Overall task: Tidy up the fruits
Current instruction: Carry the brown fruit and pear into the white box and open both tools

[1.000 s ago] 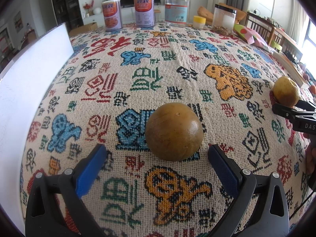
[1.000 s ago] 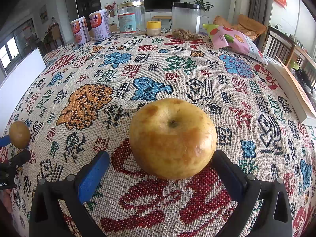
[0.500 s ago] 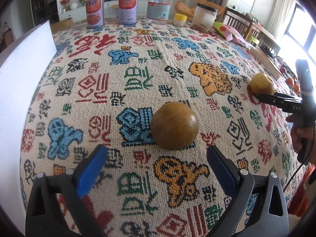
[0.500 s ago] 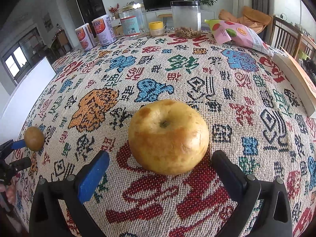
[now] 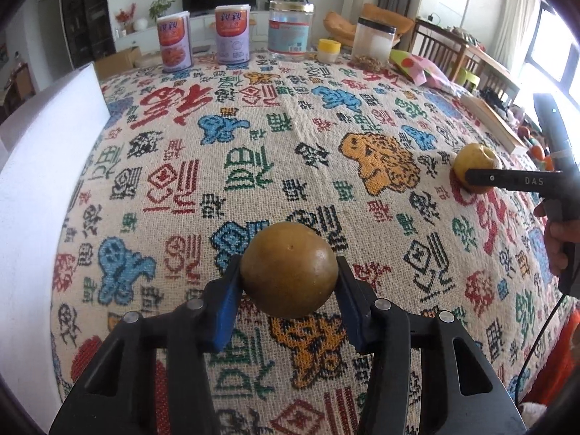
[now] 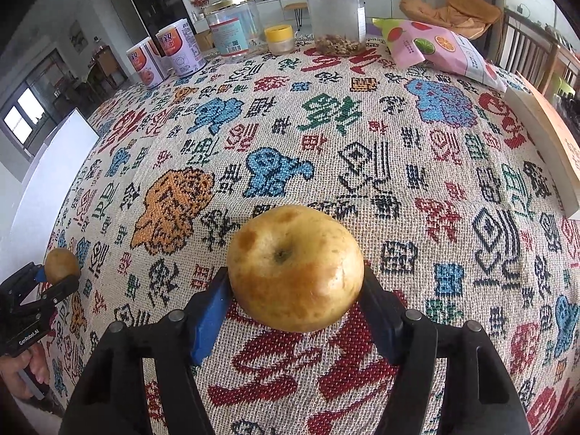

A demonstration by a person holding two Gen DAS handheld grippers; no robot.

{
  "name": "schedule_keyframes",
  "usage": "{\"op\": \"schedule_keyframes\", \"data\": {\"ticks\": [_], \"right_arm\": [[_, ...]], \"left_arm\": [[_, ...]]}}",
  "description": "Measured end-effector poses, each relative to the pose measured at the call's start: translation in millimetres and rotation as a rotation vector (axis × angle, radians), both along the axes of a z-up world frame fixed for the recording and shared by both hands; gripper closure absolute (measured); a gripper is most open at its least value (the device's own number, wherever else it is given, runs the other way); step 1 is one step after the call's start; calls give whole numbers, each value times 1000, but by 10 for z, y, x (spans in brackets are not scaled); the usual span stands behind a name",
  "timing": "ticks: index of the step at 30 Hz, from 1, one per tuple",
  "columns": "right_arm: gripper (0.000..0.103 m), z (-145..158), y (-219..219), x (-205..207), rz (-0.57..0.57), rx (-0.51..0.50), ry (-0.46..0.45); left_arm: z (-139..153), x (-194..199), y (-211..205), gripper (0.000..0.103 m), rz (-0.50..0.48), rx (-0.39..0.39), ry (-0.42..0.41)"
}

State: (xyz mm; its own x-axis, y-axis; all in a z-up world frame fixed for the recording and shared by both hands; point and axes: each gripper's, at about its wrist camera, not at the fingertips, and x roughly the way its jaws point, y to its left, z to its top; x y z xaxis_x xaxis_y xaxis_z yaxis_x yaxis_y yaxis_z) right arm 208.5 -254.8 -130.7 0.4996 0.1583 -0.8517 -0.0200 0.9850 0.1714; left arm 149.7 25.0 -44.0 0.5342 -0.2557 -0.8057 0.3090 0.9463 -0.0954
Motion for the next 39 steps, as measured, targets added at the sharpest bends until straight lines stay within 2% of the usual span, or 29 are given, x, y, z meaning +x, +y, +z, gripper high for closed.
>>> {"op": "schedule_keyframes", "data": {"ticks": [7, 16, 21, 24, 26, 28, 32, 35, 39], "right_arm": [[35, 52, -6, -78, -10, 69, -8], [35, 289, 129, -204, 0, 322, -24], [35, 719, 643, -233, 115, 389, -66], [35, 1067, 1243, -225, 246, 413, -101], [35, 1281, 1741, -203, 343, 426, -112], [35, 1453, 2294, -175, 444, 435, -107], [35, 1668, 3469, -111, 623, 376, -110], [35, 1620, 4226, -21, 715, 334, -63], [35, 1304, 4978, -80, 845, 202, 19]], "left_arm": [[455, -274, 346, 53, 54, -139, -20], [1188, -716, 859, 53, 83, -306, -61], [1753, -891, 1641, 53, 187, -367, -132], [1929, -856, 2225, 53, 305, -311, -176], [1897, -715, 2578, 53, 384, -253, -170], [1743, -508, 2874, 53, 450, -200, -128], [1171, -87, 3257, 53, 539, -133, 0], [757, 242, 3432, 53, 580, -107, 87], [338, 581, 3615, 53, 628, -84, 166]]}}
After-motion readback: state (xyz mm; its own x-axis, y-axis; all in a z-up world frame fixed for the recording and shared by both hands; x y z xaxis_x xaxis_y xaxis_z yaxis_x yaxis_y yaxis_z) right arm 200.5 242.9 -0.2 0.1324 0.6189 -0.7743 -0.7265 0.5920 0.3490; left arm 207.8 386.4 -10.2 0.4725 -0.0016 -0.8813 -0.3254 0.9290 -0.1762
